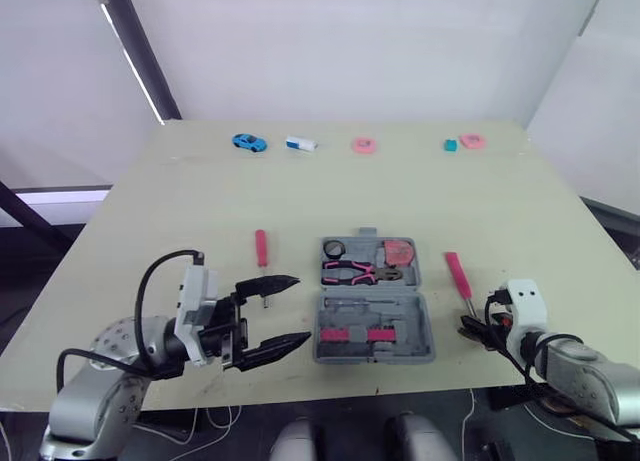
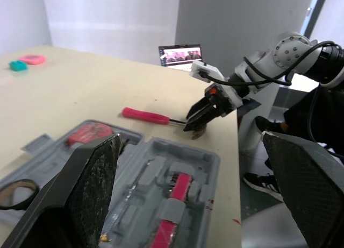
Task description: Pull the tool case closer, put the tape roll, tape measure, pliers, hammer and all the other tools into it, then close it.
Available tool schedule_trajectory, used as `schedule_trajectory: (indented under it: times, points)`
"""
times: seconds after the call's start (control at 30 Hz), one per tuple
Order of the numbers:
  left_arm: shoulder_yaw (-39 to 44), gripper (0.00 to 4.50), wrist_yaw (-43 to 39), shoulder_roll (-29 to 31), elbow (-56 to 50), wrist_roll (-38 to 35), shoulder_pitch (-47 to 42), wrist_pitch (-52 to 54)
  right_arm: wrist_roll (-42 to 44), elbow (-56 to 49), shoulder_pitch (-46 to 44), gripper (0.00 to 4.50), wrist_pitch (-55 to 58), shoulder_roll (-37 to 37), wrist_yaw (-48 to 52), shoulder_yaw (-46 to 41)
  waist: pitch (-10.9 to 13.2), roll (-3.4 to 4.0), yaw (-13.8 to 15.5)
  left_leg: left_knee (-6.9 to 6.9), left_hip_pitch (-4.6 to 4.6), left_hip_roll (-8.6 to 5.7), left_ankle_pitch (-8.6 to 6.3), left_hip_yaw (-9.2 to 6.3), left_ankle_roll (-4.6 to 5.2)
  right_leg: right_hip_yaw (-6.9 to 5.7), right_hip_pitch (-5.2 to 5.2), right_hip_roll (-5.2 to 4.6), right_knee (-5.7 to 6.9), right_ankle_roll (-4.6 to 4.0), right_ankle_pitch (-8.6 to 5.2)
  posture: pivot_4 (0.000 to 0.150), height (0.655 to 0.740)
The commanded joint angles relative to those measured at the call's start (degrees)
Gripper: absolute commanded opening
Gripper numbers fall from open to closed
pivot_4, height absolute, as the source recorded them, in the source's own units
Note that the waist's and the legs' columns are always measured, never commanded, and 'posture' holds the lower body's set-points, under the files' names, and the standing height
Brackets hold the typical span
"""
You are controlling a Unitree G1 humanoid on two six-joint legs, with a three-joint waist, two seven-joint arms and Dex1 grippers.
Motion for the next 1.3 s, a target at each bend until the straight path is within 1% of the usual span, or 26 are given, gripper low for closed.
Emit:
schedule_trajectory:
  times: [0.03,0.3,0.4,0.43,0.47,0.5,0.57,0.63,0.67,0.9,1.1,1.2,1.27,1.3]
  points:
    - [0.0,4.50,-1.3,0.5,0.1,-0.7,-1.7,-0.7,-1.4,-1.6,0.4,3.70,-1.9,0.8,-0.3,0.1,0.0,0.00,0.0,0.00,0.00,0.01,0.00,-0.01,0.00,-0.01,0.00,0.01,0.00,0.00,0.00,0.150,0.7400]
    - [-0.5,4.50,-2.8,0.4,1.2,-1.2,-4.2,0.1,-6.0,1.8,-0.2,3.70,-6.4,3.4,-0.5,2.6,0.0,-0.01,-0.2,0.00,-0.01,0.01,0.00,0.01,0.00,0.01,0.00,0.00,-0.02,0.00,0.00,0.150,0.7400]
    - [-0.5,4.50,-2.7,0.3,1.3,-1.5,-4.9,0.6,-7.6,2.7,-0.1,2.93,-7.4,3.5,0.1,3.6,0.0,-0.01,-0.2,0.00,0.00,0.01,0.00,0.01,0.00,0.01,0.00,0.00,-0.01,0.00,0.00,0.150,0.7400]
    - [-0.4,4.50,-2.8,0.3,1.4,-1.5,-4.9,0.7,-8.2,3.1,0.4,2.77,-7.7,3.2,0.7,4.3,0.0,-0.02,-0.2,0.00,0.00,0.01,0.00,0.01,0.00,0.01,0.00,0.00,-0.01,0.00,0.00,0.150,0.7400]
    - [-0.4,4.50,-2.8,0.3,1.5,-1.5,-5.0,0.8,-8.8,3.3,0.9,2.46,-8.3,3.1,1.1,4.9,0.0,-0.02,-0.3,0.00,0.00,0.01,0.00,0.01,0.00,0.01,0.00,0.01,-0.01,-0.01,0.00,0.150,0.7400]
    - [-0.1,4.50,-2.8,0.3,1.5,-1.7,-4.9,0.9,-9.3,3.5,1.7,2.03,-8.8,3.0,1.6,5.8,0.0,-0.03,-0.3,-0.01,0.01,0.01,0.00,0.01,0.00,0.01,0.00,0.02,-0.01,-0.01,0.00,0.150,0.7400]
    - [0.2,4.50,-2.7,0.4,1.6,-1.9,-4.8,1.1,-9.9,3.8,2.8,1.32,-9.7,3.2,2.1,6.6,0.0,-0.07,-0.3,-0.01,0.01,0.02,0.00,-0.01,0.00,-0.02,0.00,0.02,-0.01,-0.01,0.00,0.150,0.7400]
    - [0.5,4.50,-2.8,0.4,1.7,-1.9,-4.7,1.2,-10.4,4.2,3.3,0.40,-10.7,3.5,2.3,6.6,-0.1,-0.15,-0.2,-0.01,0.01,0.03,0.00,-0.02,0.00,-0.02,0.01,0.02,-0.01,-0.01,0.00,0.150,0.7400]
    - [0.6,4.50,-2.8,0.5,1.7,-2.0,-4.6,1.3,-10.5,4.5,3.5,0.12,-11.2,3.5,2.4,6.6,-0.1,-0.18,-0.2,-0.01,0.01,0.03,0.00,-0.02,0.00,-0.02,0.01,0.02,-0.01,-0.01,0.00,0.150,0.7400]
    - [0.7,4.50,-2.8,0.4,2.1,-2.4,-4.6,1.5,-11.2,6.5,2.5,0.12,-14.6,3.0,4.4,5.1,-0.2,-0.32,-0.1,-0.01,0.02,0.03,0.00,-0.02,0.00,-0.03,0.02,0.00,-0.02,-0.01,0.00,0.150,0.7400]
    - [1.4,4.50,-2.7,0.3,3.9,-2.9,-4.9,1.6,-9.9,6.8,1.0,0.12,-18.7,0.6,9.7,3.4,-0.2,-0.30,-0.1,0.00,0.05,0.03,0.00,0.01,0.00,-0.02,0.05,-0.02,-0.02,-0.01,0.00,0.150,0.7400]
    - [1.8,4.50,-2.8,0.4,4.6,-3.0,-4.7,1.5,-8.2,5.6,0.0,0.12,-20.4,-2.5,14.7,2.3,-0.1,-0.15,-0.1,0.00,0.04,0.02,0.00,0.02,0.00,-0.01,0.04,-0.03,-0.03,-0.01,0.00,0.150,0.7400]
    - [2.5,4.50,-1.7,-0.1,5.2,-2.7,-4.5,1.0,-7.6,4.7,-1.0,0.12,-21.8,-6.1,18.9,1.7,0.0,0.00,-0.1,0.00,0.02,0.00,0.00,0.04,0.00,0.02,0.01,-0.03,-0.02,-0.01,0.00,0.150,0.7400]
    - [3.6,4.50,-0.5,-2.0,6.4,-2.5,-4.7,-1.1,-6.6,3.8,-2.6,0.12,-22.3,-9.1,22.4,1.2,0.1,0.09,-0.1,0.00,0.01,0.00,0.00,0.05,0.00,0.02,0.00,-0.03,-0.02,0.00,0.00,0.150,0.7400]
